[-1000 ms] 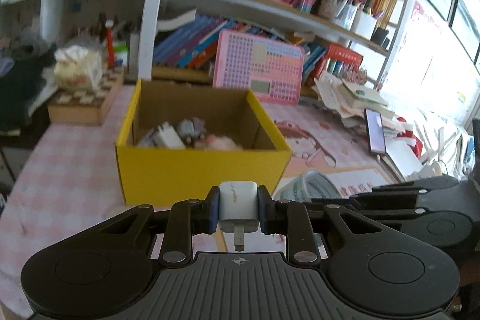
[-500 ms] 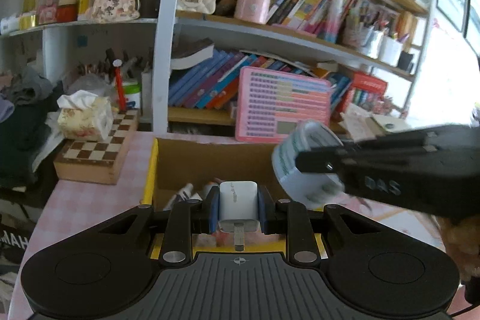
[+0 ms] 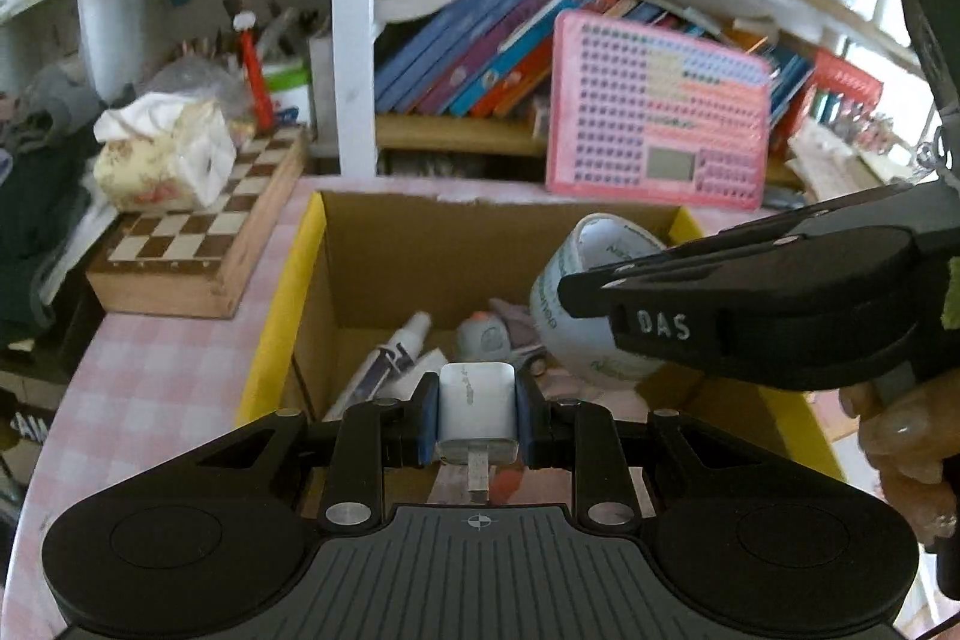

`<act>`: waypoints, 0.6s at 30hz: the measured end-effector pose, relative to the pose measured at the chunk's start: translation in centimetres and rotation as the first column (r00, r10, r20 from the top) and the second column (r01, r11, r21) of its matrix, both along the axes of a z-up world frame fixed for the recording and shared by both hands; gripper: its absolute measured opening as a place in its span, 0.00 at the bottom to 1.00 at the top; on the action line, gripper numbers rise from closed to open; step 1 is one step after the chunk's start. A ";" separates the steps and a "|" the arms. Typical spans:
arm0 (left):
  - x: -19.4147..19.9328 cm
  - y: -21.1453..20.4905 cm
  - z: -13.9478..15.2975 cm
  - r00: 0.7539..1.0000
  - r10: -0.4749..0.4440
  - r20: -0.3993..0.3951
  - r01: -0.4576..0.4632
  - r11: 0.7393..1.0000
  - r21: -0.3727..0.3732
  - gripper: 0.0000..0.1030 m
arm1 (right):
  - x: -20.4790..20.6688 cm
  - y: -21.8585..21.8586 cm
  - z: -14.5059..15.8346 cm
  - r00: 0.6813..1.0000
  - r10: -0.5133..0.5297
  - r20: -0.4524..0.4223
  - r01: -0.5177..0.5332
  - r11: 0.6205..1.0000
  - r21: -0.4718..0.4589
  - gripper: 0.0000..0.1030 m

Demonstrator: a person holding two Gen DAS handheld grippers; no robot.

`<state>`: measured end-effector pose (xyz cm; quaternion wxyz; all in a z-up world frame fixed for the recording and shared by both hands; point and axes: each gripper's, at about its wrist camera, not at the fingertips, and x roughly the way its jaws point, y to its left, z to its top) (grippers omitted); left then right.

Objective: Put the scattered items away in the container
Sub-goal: 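Lower the charger and tape roll into the box and open both grippers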

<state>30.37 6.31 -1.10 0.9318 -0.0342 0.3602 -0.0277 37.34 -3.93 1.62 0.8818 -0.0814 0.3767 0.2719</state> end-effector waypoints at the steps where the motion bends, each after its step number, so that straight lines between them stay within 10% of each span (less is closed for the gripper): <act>1: 0.3 -0.1 -0.2 1.000 0.015 -0.004 -0.015 1.000 0.003 0.23 | 0.5 -0.1 -0.3 1.000 0.004 -0.010 -0.004 1.000 0.003 0.05; 13: 3.3 -0.9 -2.0 0.992 0.084 -0.093 -0.081 0.996 0.041 0.24 | 4.1 -0.6 -2.7 0.993 0.062 -0.097 -0.056 0.996 0.066 0.07; 18: 3.0 -1.2 -1.4 0.994 0.086 -0.064 -0.082 0.995 0.064 0.42 | 4.6 -1.1 -2.4 0.994 0.058 -0.091 -0.049 0.994 0.098 0.30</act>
